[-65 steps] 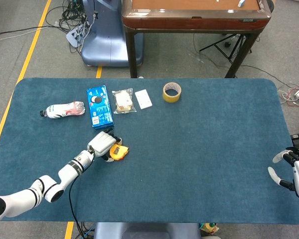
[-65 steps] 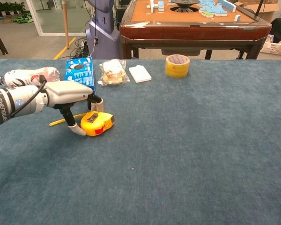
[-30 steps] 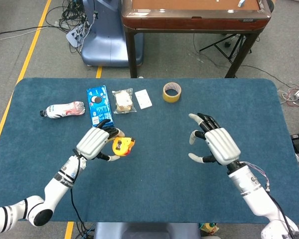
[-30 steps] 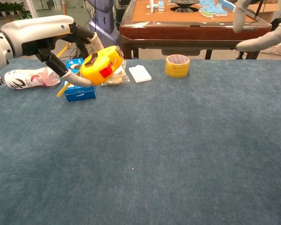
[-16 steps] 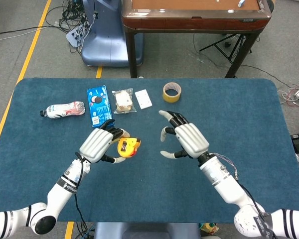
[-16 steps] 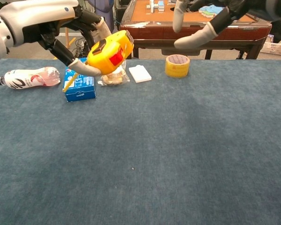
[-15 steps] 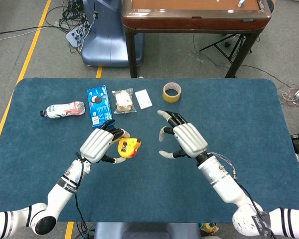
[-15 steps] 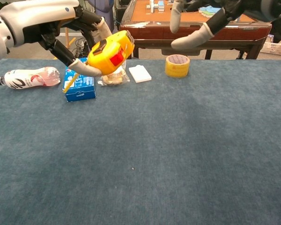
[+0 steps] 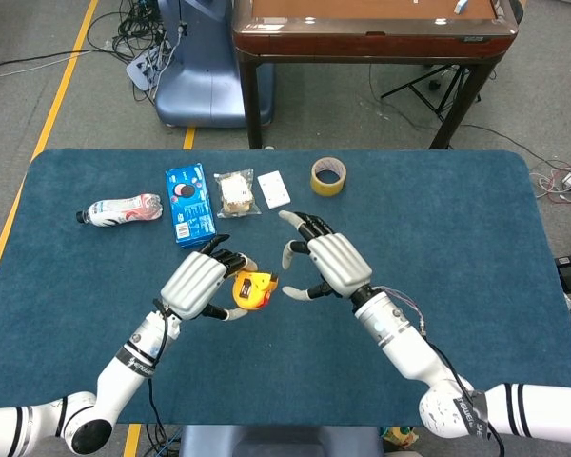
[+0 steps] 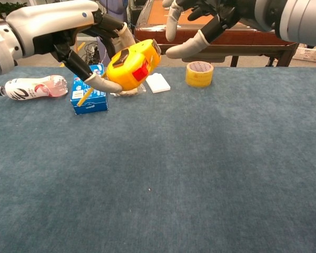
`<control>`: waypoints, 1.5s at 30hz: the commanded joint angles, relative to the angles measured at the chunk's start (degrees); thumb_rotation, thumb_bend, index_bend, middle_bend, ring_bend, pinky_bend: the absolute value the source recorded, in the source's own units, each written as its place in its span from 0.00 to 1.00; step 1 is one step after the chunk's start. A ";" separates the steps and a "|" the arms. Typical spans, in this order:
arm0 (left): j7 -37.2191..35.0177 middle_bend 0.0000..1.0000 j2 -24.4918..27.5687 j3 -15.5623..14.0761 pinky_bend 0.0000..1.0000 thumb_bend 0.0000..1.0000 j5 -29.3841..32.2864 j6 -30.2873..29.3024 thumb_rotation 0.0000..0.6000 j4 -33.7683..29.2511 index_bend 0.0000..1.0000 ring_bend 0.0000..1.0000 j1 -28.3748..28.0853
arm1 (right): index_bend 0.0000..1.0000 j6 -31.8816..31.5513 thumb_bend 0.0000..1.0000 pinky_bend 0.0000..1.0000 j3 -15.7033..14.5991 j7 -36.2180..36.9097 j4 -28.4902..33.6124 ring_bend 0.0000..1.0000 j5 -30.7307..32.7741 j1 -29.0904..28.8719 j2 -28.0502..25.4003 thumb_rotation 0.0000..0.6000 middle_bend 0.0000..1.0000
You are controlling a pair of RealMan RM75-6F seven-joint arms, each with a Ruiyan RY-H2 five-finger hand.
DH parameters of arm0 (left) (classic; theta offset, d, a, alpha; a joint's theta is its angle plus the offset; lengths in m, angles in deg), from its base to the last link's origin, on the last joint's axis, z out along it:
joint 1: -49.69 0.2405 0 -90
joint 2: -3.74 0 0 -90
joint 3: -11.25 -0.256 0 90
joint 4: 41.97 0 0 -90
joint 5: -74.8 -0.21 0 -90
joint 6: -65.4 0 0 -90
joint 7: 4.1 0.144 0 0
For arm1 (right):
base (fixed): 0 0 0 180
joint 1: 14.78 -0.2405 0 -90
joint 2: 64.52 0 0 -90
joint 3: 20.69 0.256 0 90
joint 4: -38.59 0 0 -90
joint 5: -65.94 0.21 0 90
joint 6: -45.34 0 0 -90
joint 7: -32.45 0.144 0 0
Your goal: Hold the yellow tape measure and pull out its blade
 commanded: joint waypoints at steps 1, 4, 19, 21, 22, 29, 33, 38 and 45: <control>0.28 0.51 -0.24 -0.07 0.08 0.16 -0.14 -0.02 1.00 0.04 0.53 0.34 -0.11 | 0.52 0.25 0.26 0.00 -0.06 0.19 0.04 0.00 0.68 -0.57 0.24 1.00 0.06; 1.11 0.51 -0.48 -0.19 0.08 0.16 -0.45 -0.23 1.00 0.21 0.53 0.34 -0.22 | 0.51 0.31 0.26 0.00 -0.25 0.17 0.13 0.00 1.17 -1.11 0.31 1.00 0.06; 2.50 0.51 -1.35 0.09 0.08 0.16 0.03 -0.61 1.00 0.23 0.53 0.34 -0.55 | 0.51 0.72 0.26 0.00 -1.45 0.95 0.04 0.00 2.47 -2.88 0.63 1.00 0.06; 2.50 0.51 -1.35 0.11 0.08 0.16 0.17 -0.62 1.00 0.33 0.53 0.33 -0.53 | 0.51 0.89 0.26 0.00 -1.52 1.43 0.03 0.00 2.62 -2.93 0.55 1.00 0.06; 2.52 0.51 -1.37 0.13 0.08 0.16 0.28 -0.61 1.00 0.40 0.53 0.33 -0.53 | 0.51 0.89 0.26 0.00 -1.56 1.65 -0.02 0.00 2.62 -2.96 0.49 1.00 0.06; 2.07 0.51 -1.31 0.17 0.08 0.16 0.68 -0.44 1.00 0.89 0.53 0.33 -0.48 | 0.51 0.65 0.26 0.00 -2.16 2.11 -0.58 0.00 2.68 -3.09 0.47 1.00 0.09; 1.62 0.51 -1.26 0.10 0.08 0.16 0.62 -0.30 1.00 1.32 0.53 0.33 -0.43 | 0.51 0.45 0.27 0.00 -2.42 2.32 -0.68 0.00 2.75 -3.10 0.42 1.00 0.11; 0.99 0.51 -1.35 -0.07 0.08 0.16 0.57 -0.11 1.00 2.00 0.53 0.33 -0.33 | 0.52 -0.01 0.27 0.00 -2.78 2.59 -0.71 0.00 2.56 -2.91 0.26 1.00 0.13; 0.29 0.51 -1.51 -0.29 0.08 0.16 0.29 0.20 1.00 2.80 0.53 0.33 -0.28 | 0.55 -0.52 0.28 0.00 -3.13 2.73 -0.37 0.00 2.30 -2.70 -0.09 1.00 0.16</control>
